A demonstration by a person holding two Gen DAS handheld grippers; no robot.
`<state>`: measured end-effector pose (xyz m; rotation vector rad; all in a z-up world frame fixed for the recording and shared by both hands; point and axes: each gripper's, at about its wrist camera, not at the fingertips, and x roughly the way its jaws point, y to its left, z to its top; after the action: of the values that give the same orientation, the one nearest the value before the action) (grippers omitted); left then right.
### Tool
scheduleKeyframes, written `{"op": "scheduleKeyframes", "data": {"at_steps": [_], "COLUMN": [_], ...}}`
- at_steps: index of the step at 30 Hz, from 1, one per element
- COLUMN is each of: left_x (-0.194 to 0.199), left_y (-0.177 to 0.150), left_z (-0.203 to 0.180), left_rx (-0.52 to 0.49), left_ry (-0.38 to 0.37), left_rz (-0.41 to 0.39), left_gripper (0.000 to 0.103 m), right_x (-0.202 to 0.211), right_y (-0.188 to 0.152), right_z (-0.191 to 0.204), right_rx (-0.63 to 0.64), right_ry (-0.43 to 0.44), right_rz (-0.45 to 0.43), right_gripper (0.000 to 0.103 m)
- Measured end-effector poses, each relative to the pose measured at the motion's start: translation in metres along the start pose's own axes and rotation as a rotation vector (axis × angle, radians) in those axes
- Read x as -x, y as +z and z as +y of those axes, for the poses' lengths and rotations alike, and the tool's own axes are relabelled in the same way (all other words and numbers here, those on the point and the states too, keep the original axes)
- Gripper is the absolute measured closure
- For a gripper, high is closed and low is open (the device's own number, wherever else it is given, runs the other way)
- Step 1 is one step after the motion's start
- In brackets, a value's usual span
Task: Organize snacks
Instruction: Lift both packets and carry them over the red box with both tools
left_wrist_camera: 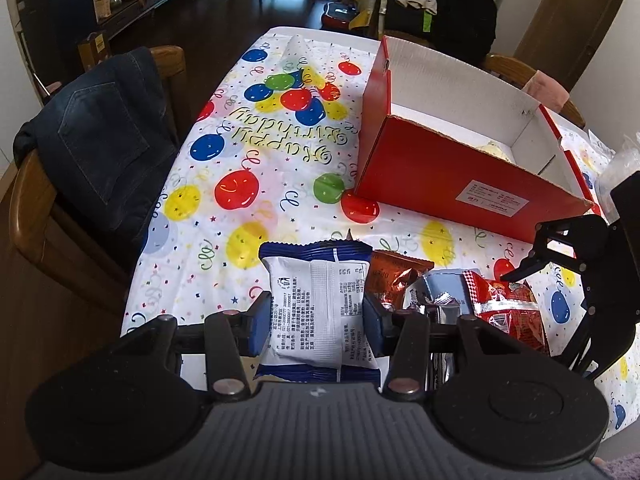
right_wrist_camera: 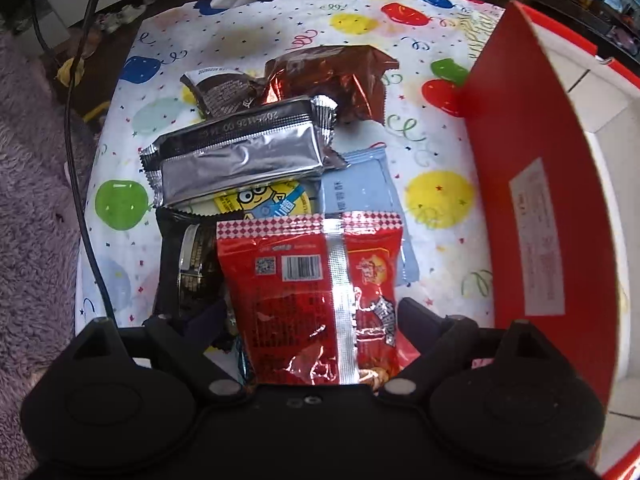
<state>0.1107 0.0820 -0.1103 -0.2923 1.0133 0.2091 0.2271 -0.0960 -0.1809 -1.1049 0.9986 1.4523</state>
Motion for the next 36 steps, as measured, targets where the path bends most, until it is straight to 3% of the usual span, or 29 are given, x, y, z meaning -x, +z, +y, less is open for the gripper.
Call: {"op": "scheduleKeyframes", "data": {"at_steps": [8, 17, 36], "left_x": [-0.002, 0.002, 0.033], "left_y": [0.002, 0.008, 0.039], "left_z": [-0.003, -0.009, -0.028], "left_rx": [-0.01, -0.086, -0.246], "left_ry": [-0.013, -0.061, -0.202], "left_rz": [0.003, -0.01, -0.098], "left_gripper": [0.057, 0.057, 0.057], "right_x": [0.009, 0.03, 0.137], "right_y": [-0.007, -0.019, -0.039], "right_z": [-0.003, 0.011, 0.038], "right_rx": [-0.065, -0.188, -0.865], "right_ry": [-0.012, -0.099, -0.437], "right_rz": [-0.044, -0.093, -0.474], "right_gripper": [0.03, 0.031, 0.031]}}
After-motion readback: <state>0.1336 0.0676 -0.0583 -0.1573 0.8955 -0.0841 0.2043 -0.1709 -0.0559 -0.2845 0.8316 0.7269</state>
